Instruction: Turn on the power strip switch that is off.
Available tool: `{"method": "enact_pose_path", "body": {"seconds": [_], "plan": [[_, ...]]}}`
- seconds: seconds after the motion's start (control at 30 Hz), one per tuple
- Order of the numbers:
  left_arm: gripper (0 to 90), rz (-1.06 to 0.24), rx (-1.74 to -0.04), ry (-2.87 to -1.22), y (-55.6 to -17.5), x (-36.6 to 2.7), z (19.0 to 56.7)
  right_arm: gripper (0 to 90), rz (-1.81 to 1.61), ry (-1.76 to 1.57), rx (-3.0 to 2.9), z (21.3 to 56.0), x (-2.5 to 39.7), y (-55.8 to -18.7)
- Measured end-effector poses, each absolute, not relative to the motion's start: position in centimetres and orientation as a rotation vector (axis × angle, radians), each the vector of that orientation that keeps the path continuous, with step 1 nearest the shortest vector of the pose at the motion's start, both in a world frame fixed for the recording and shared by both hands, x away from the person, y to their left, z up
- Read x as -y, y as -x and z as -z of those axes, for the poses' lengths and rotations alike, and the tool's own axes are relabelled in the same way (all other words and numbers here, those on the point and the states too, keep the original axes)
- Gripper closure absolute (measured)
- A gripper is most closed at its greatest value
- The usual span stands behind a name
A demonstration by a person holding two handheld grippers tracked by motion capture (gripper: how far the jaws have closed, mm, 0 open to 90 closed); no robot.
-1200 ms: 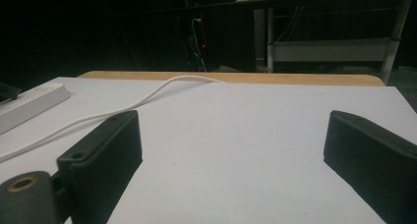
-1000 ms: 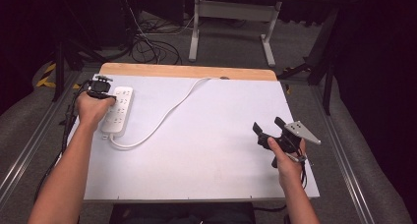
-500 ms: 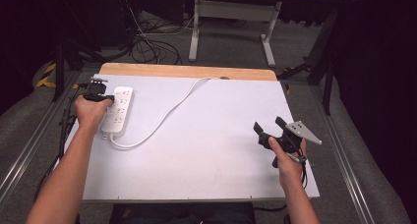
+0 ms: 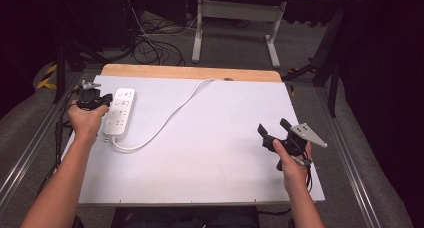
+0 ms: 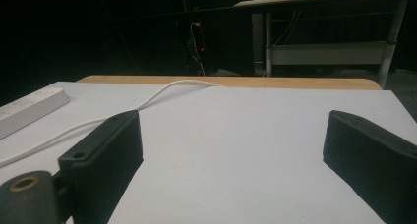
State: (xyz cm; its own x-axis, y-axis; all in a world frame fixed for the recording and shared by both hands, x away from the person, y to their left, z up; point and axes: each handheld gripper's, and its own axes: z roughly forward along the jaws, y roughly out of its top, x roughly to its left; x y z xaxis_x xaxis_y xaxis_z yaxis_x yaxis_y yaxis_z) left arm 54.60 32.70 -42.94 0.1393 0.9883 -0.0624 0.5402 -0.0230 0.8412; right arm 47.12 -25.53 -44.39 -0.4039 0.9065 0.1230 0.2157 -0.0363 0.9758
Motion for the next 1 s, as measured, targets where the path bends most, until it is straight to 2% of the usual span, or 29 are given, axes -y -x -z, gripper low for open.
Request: {"method": "enact_pose_path", "body": {"seconds": [0.23,0.57,1.0], "plan": [[90.0,-0.866,-1.397,-1.568,-50.9,-31.7,41.3,8.5,-1.492,-1.188,-1.639,44.2,25.6,-47.0],[89.7,-1.009,-1.310,-1.517,-46.9,-30.9,40.4,8.6,-1.494,-1.172,-1.650,44.1,25.4,-47.1],[70.2,-1.052,-1.311,-1.481,-45.6,-30.7,40.1,8.6,-1.493,-1.173,-1.650,44.1,25.4,-47.1]]}}
